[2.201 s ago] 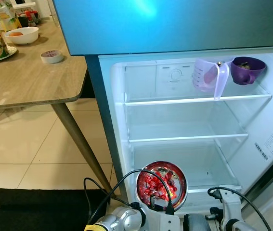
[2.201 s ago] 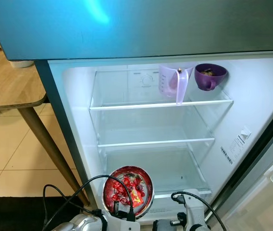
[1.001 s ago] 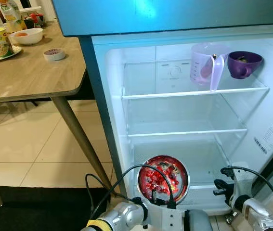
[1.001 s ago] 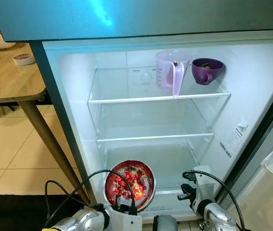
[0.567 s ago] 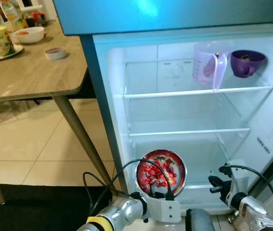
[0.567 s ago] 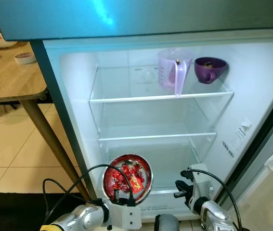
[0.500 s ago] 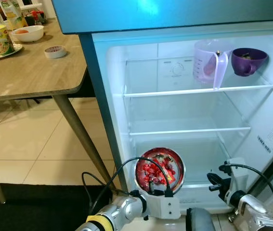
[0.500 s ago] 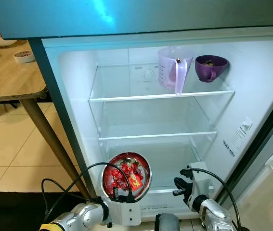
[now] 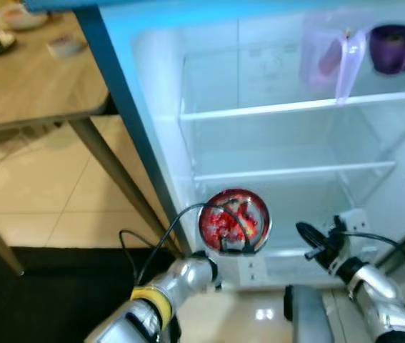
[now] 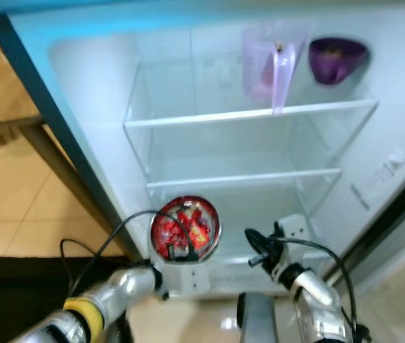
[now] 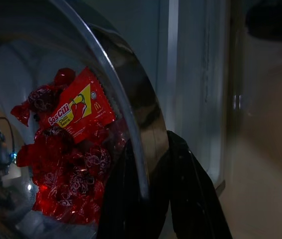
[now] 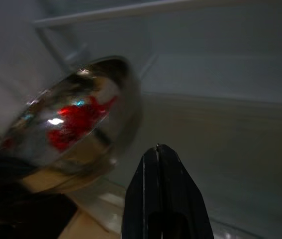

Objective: Restocking fridge

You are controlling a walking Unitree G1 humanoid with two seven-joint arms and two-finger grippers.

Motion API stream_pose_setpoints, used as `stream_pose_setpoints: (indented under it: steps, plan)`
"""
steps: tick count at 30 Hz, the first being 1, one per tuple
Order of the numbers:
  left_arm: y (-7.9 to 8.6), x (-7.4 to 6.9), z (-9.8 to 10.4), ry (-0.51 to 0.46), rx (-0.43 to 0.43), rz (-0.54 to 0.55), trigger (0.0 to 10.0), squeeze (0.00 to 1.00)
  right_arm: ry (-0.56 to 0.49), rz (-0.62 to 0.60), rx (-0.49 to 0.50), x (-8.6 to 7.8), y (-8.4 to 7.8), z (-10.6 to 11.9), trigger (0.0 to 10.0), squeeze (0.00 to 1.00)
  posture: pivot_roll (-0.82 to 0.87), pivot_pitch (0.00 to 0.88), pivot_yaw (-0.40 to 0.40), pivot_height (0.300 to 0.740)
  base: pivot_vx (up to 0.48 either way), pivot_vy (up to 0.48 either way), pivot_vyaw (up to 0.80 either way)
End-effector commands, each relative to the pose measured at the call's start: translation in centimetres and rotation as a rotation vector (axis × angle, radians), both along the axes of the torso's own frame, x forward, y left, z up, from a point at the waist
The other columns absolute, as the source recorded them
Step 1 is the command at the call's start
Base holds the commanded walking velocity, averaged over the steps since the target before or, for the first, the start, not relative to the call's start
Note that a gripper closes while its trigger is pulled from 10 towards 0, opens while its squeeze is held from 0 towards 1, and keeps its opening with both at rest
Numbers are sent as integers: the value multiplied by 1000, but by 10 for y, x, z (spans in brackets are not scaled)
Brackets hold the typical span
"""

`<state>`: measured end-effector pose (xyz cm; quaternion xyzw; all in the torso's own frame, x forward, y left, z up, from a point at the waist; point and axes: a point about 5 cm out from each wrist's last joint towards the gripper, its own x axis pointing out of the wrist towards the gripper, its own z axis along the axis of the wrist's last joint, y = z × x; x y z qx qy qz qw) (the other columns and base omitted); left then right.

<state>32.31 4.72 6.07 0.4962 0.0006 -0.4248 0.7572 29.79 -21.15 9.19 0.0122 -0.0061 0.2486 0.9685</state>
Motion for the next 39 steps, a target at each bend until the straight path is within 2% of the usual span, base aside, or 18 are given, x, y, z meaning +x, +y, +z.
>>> stream_pose_setpoints:
  steps: [1, 3, 4, 5, 11, 12, 17, 18, 19, 20, 25, 33, 34, 39]
  plan:
    - [9, 4, 0, -9, 12, 21, 10000, 0, -11, 32, 31, -4, 7, 5, 10000, 0, -105, 354, 136, 344, 0, 0, 0]
    - [11, 8, 5, -27, 16, 31, 10000, 0, -26, 42, 35, -7, 8, 10, 10000, 0, -106, 365, 140, 344, 0, 0, 0]
    - [14, 17, 14, -62, 20, 56, 10000, 0, -49, 65, 31, -15, 8, 16, 10000, 0, -111, 383, 146, 344, 0, 0, 0]
    - [14, 19, 17, -73, 23, 59, 10000, 0, -53, 68, 28, -20, 6, 18, 10000, 0, -115, 391, 148, 344, 0, 0, 0]
    - [12, 24, 24, -96, 13, 56, 10000, 0, -53, 72, 23, -35, 2, 24, 10000, 0, -124, 415, 157, 344, 0, 0, 0]
    - [6, 23, 27, -107, 5, 31, 10000, 0, -49, 85, 19, -43, 3, 26, 10000, 0, -129, 433, 167, 344, 0, 0, 0]
    - [-6, 18, 26, -95, -3, -24, 10000, 0, -41, 93, 23, -49, 6, 28, 10000, 0, -131, 437, 170, 344, 0, 0, 0]
    - [-17, 12, 24, -74, -18, -82, 10000, 0, -39, 95, 26, -50, 9, 29, 10000, 0, -132, 442, 175, 344, 0, 0, 0]
    - [-17, 12, 24, -74, -18, -82, 10000, 0, -39, 95, 26, -50, 9, 29, 10000, 0, -132, 442, 175, 344, 0, 0, 0]
    - [-31, 3, 22, -57, -32, -150, 10000, 0, -36, 97, 30, -51, 13, 30, 10000, 0, -133, 443, 176, 344, 0, 0, 0]
    - [-42, -4, 18, -56, -23, -194, 10000, 0, -38, 102, 34, -53, 16, 34, 10000, 0, -133, 449, 181, 344, 0, 0, 0]
    - [-45, -5, 18, -75, 11, -232, 10000, 0, -42, 110, 39, -57, 22, 42, 10000, 0, -132, 460, 188, 344, 0, 0, 0]
    - [-42, 2, 23, -110, 31, -205, 10000, 0, -43, 112, 43, -59, 23, 45, 10000, 0, -131, 465, 189, 344, 0, 0, 0]
    - [-37, 12, 32, -154, 47, -156, 10000, 0, -44, 110, 43, -63, 24, 50, 10000, 0, -136, 472, 189, 344, 0, 0, 0]
